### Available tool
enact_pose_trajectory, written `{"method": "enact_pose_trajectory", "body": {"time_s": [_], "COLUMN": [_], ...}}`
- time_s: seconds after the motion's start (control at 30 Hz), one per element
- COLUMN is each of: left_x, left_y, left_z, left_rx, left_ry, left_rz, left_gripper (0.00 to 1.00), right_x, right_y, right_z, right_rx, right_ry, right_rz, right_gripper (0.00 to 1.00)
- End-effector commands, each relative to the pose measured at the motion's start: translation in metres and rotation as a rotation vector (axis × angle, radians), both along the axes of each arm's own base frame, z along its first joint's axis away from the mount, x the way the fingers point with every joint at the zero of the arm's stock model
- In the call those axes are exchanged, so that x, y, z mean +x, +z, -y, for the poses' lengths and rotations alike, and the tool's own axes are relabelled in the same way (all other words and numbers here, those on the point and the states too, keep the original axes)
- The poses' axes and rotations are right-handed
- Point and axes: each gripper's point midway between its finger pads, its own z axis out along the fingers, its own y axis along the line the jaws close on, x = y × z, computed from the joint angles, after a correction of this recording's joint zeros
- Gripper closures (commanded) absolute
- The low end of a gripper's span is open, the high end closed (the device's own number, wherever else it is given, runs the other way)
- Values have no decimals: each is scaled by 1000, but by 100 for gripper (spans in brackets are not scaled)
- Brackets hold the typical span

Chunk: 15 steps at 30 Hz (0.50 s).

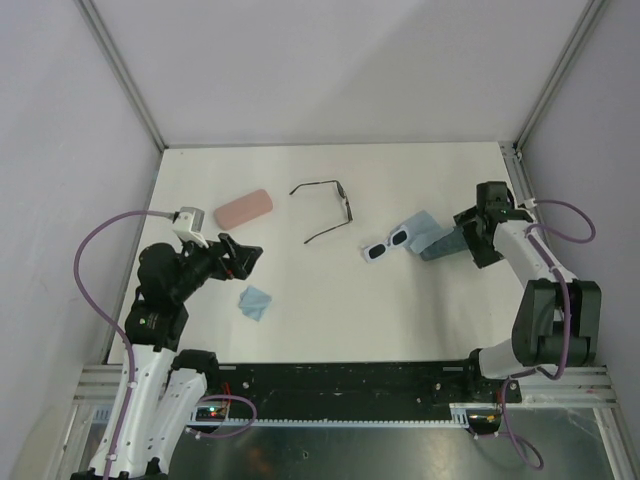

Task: Organize the sunglasses
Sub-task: Pick up the sunglasses case from the center of the board.

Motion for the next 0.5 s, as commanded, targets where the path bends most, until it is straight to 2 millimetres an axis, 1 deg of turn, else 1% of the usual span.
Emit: {"method": "enact_pose_trajectory", "body": {"time_s": [0.0, 0.13, 0.23, 0.47], "left_x": [1, 1, 1, 1], "left_y": [6, 5, 5, 5], "left_z": [3, 3, 3, 2], "left_rx": [12, 13, 13, 15], "left_ry": [-25, -26, -24, -20], "left_rz": [42, 40, 37, 39], "left_gripper": [0, 0, 0, 0], "right_x": [28, 40, 47, 63], "right_y": [5, -4, -12, -23], "right_z": [25, 33, 35, 39], "right_rx": [2, 3, 6, 7], "right_ry": [-94, -110, -116, -133], "right_rz": [79, 76, 50, 25], "right_gripper": [1, 1, 2, 3]}}
